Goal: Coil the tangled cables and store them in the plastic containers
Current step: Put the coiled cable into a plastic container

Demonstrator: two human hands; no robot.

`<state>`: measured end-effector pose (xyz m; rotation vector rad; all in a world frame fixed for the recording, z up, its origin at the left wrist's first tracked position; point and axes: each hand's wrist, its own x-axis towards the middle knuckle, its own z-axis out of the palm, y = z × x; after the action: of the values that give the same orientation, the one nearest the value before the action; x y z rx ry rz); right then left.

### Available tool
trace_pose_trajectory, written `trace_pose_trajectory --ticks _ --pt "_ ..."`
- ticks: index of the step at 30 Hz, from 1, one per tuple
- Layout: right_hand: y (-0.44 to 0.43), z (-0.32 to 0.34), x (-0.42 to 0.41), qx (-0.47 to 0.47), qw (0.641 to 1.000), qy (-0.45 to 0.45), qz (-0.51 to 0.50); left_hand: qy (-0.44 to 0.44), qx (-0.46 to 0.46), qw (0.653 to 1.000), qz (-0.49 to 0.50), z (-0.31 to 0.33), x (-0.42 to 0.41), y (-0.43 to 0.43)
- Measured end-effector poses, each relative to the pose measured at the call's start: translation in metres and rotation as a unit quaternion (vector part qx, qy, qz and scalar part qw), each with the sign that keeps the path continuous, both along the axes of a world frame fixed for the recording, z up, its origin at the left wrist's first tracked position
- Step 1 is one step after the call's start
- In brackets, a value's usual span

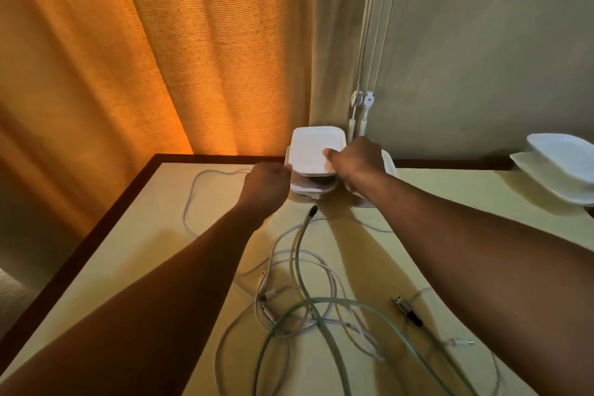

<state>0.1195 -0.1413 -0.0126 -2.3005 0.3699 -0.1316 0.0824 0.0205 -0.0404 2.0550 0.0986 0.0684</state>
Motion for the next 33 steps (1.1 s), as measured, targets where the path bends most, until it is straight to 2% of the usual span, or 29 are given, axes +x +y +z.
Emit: trace_pose_trajectory --ticks 5,8,11,15,19,21,24,26,28,30,31,33 --pt "0.007 0.001 0.007 -0.019 0.999 0.030 0.034 0.020 -0.048 0.999 0.007 -0.003 -0.002 0.007" --pt "0.006 0.000 0.007 -0.034 0.998 0.032 0.038 0.037 -0.028 0.999 -0.002 0.001 -0.009 0.009" --pt "0.002 0.003 -0.008 0.003 1.000 0.012 0.027 0.024 0.013 1.000 0.008 0.005 -0.026 0.011" --pt "-0.009 0.011 -0.067 0.026 0.996 -0.063 0.051 -0.013 0.071 0.997 0.012 0.004 -0.080 0.016" --pt "-0.031 0.011 -0.163 0.064 0.993 -0.051 0.084 -0.096 0.119 0.987 0.053 -0.025 -0.158 0.020" --pt "-0.041 0.008 -0.210 0.043 0.993 -0.023 0.103 -0.083 0.153 0.984 0.047 -0.035 -0.183 0.019" --pt "-0.044 -0.011 -0.261 -0.029 0.986 0.030 0.162 -0.067 0.138 0.988 0.012 -0.037 -0.206 0.011" --pt "-0.046 -0.025 -0.267 -0.064 0.982 0.013 0.175 -0.052 0.188 0.979 -0.054 -0.035 -0.215 0.000" --pt "-0.050 -0.027 -0.260 -0.017 0.990 -0.044 0.131 -0.060 0.289 0.948 -0.119 -0.040 -0.218 -0.007" --pt "-0.057 -0.016 -0.251 0.088 0.988 -0.121 0.041 -0.057 0.354 0.925 -0.127 -0.044 -0.215 -0.008" --pt "-0.062 -0.010 -0.247 0.149 0.975 -0.165 -0.013 -0.053 0.362 0.924 -0.113 -0.046 -0.213 -0.008" --pt "-0.072 0.006 -0.242 0.262 0.926 -0.257 -0.094 -0.048 0.349 0.932 -0.080 -0.051 -0.209 -0.008"
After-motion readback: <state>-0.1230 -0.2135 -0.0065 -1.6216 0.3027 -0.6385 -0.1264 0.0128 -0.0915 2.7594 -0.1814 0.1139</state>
